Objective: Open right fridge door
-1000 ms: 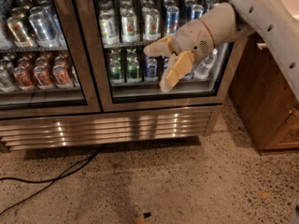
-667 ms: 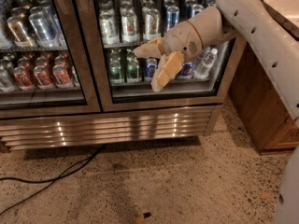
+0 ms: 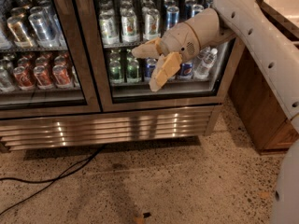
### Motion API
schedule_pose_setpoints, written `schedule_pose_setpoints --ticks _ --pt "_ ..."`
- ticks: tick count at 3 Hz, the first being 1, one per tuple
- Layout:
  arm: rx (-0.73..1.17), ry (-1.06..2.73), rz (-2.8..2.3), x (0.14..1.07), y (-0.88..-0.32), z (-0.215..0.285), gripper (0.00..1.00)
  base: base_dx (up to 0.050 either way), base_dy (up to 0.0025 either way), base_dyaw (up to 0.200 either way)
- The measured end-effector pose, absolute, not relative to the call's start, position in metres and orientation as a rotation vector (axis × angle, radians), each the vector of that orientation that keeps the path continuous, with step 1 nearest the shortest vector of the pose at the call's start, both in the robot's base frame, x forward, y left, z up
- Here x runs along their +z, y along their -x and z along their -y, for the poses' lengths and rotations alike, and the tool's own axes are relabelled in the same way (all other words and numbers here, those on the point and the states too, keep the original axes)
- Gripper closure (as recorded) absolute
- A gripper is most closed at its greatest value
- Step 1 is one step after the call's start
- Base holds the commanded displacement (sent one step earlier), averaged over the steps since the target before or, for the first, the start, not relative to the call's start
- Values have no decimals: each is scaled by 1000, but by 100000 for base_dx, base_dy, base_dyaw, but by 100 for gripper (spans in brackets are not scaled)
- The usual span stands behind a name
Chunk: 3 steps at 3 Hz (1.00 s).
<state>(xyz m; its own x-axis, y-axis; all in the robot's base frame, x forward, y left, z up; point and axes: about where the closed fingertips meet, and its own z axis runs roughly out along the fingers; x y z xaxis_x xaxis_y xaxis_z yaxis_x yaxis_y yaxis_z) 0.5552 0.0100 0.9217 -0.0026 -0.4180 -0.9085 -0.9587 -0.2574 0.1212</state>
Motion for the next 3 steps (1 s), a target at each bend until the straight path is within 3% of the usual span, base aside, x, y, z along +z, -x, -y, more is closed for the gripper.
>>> schedule_pose_setpoints --ticks 1,3 --pt "1236 1715 -1426 922 -555 -10 0 0 0 0" --pt "1629 1519 -722 942 -549 -31 0 0 0 0"
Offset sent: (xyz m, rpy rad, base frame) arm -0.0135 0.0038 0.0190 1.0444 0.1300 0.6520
